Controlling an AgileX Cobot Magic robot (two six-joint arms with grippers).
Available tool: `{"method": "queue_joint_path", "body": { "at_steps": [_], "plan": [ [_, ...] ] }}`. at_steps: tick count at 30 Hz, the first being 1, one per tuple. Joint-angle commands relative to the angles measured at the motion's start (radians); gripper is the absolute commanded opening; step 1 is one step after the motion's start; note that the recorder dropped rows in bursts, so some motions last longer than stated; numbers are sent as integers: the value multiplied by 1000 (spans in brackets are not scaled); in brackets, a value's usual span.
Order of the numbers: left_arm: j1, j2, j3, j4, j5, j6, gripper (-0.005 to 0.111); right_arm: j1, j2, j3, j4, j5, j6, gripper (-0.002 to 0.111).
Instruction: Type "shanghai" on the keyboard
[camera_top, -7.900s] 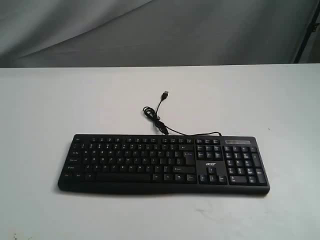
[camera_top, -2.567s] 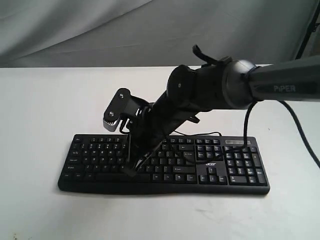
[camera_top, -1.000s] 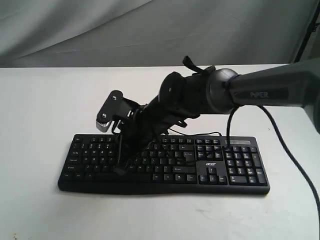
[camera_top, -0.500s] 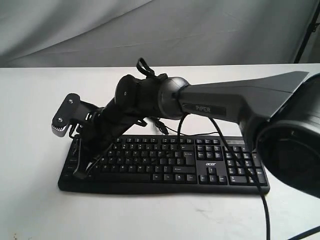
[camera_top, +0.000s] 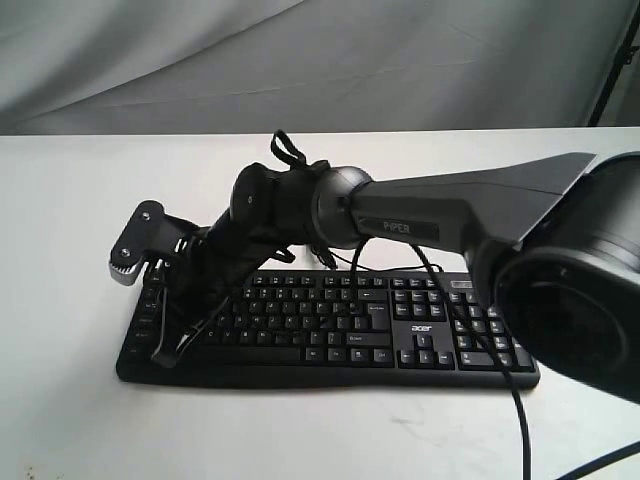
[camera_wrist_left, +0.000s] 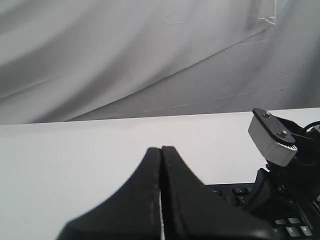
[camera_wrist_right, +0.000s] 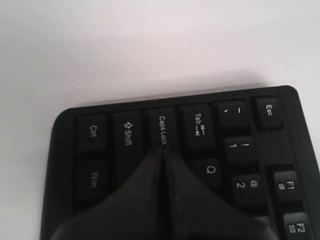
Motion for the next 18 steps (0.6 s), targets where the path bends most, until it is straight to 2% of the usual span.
{"method": "queue_joint_path", "body": {
  "at_steps": [1, 6, 11, 14, 18],
  "plan": [
    [-6, -2, 2, 0, -6, -3, 0, 3, -28, -2, -33, 6, -2, 0],
    [-6, -2, 2, 0, -6, -3, 0, -4, -76, -2, -92, 12, 30, 0],
    [-6, -2, 2, 0, -6, -3, 0, -47, -136, 12, -197, 129, 143, 0],
    [-6, -2, 2, 0, -6, -3, 0, -78, -188, 108, -198, 112, 145, 0],
    [-6, -2, 2, 0, -6, -3, 0, -87, -266, 275, -180, 2, 145, 0]
  ]
}}
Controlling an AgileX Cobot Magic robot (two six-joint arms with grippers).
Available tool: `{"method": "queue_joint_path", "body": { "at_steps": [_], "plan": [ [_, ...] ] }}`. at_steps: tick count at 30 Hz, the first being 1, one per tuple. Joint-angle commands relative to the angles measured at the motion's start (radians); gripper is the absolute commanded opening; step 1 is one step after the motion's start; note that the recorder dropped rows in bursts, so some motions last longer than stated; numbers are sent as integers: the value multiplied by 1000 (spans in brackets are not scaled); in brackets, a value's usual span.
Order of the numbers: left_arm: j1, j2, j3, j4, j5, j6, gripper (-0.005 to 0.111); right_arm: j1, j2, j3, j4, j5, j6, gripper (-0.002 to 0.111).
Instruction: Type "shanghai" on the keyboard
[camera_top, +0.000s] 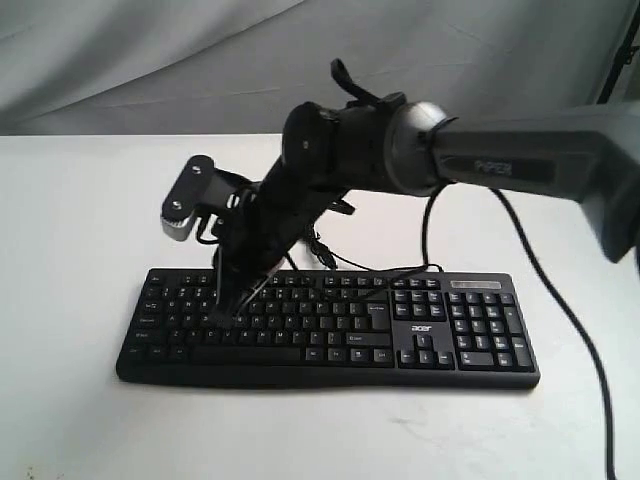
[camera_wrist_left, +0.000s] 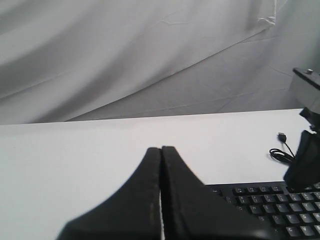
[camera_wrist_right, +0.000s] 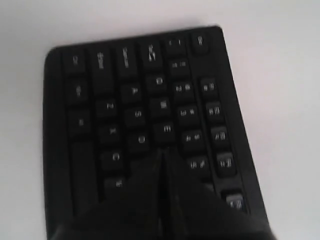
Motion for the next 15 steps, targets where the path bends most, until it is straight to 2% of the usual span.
{"method": "queue_joint_path", "body": {
  "at_steps": [1, 6, 15],
  "plan": [
    [-6, -2, 2, 0, -6, -3, 0, -10, -82, 177, 11, -112, 2, 0],
    [-6, -2, 2, 0, -6, -3, 0, -10, -98, 268, 60, -162, -37, 0],
    [-6, -2, 2, 0, -6, -3, 0, -10, -87, 272, 59, -170, -43, 0]
  ]
}}
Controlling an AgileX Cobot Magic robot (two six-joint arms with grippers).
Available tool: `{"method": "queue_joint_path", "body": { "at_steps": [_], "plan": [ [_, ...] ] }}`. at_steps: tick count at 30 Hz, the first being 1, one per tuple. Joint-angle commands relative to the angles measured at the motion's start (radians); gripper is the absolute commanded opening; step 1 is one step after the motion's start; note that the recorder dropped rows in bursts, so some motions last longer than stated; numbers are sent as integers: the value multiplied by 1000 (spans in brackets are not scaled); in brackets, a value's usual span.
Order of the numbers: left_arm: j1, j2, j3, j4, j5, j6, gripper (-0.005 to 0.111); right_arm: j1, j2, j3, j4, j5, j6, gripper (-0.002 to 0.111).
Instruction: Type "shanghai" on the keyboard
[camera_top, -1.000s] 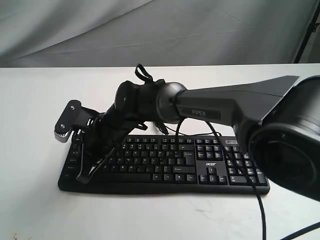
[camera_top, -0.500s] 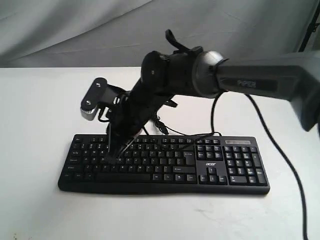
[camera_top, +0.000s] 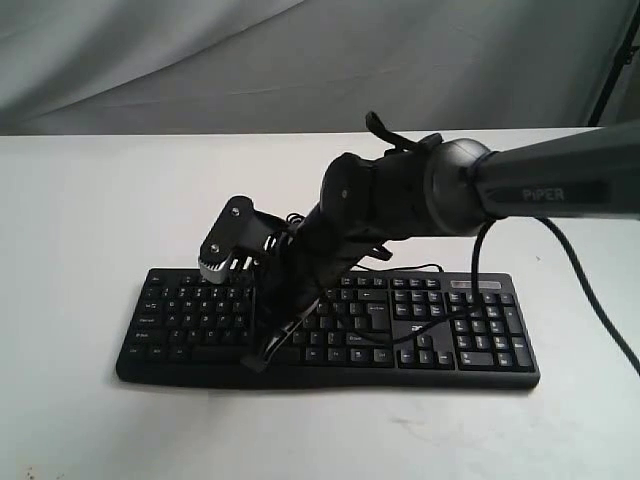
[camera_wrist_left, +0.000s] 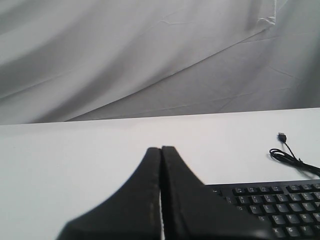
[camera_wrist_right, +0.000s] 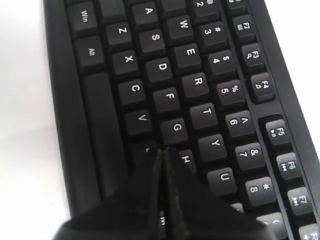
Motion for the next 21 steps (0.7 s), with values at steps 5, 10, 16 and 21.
{"method": "queue_joint_path", "body": {
  "at_steps": [5, 10, 16, 21],
  "plan": [
    [-6, -2, 2, 0, -6, -3, 0, -3, 23, 5, 16, -19, -15, 0],
    [-6, -2, 2, 0, -6, -3, 0, -3, 51, 5, 31, -19, -19, 0],
    [-6, -2, 2, 0, -6, -3, 0, -3, 33, 5, 31, -19, -20, 0],
    [-6, -2, 2, 0, -6, -3, 0, 4, 11, -16, 31, -44, -20, 0]
  ]
}}
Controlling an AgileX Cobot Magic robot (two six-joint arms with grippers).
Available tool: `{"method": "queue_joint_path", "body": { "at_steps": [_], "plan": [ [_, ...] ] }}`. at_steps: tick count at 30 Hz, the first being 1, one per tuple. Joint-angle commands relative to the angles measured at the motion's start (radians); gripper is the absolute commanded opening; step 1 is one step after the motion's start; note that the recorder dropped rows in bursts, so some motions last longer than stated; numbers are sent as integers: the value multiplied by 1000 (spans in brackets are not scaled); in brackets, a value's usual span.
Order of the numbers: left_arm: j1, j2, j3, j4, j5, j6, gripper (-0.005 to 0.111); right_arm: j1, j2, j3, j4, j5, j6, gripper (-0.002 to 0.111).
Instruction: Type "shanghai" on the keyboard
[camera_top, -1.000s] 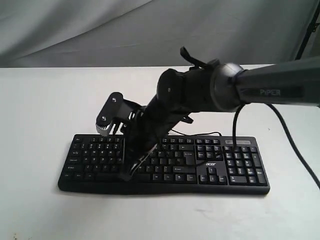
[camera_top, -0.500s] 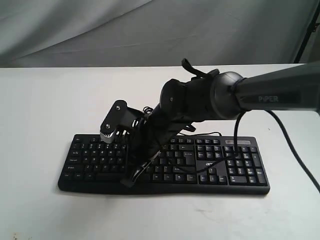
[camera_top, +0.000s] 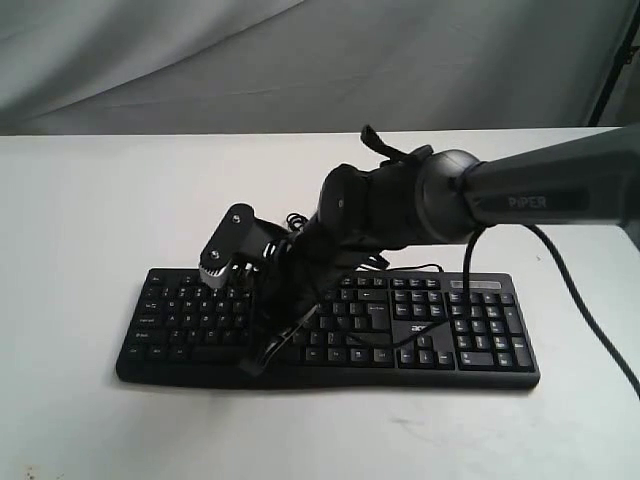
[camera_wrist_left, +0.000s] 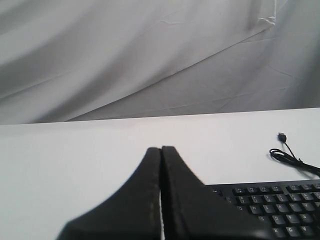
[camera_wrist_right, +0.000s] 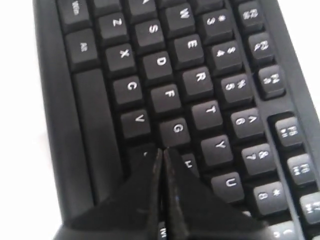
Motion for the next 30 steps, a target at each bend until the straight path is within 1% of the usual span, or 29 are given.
{"method": "queue_joint_path", "body": {
  "at_steps": [1, 5, 8, 21, 26, 30],
  "plan": [
    [-6, -2, 2, 0, -6, -3, 0, 4, -17, -30, 1, -12, -10, 0],
    [-6, -2, 2, 0, -6, -3, 0, 4, 14, -102, -2, 34, -13, 0],
    [-6, -2, 2, 0, -6, -3, 0, 4, 35, -123, -7, 38, -13, 0],
    [-6, -2, 2, 0, -6, -3, 0, 4, 51, -123, -7, 40, -17, 0],
    [-6, -2, 2, 0, -6, -3, 0, 4, 83, -123, 47, 35, -59, 0],
    [-6, -2, 2, 0, -6, -3, 0, 4, 95, -123, 49, 43, -62, 0]
  ]
}}
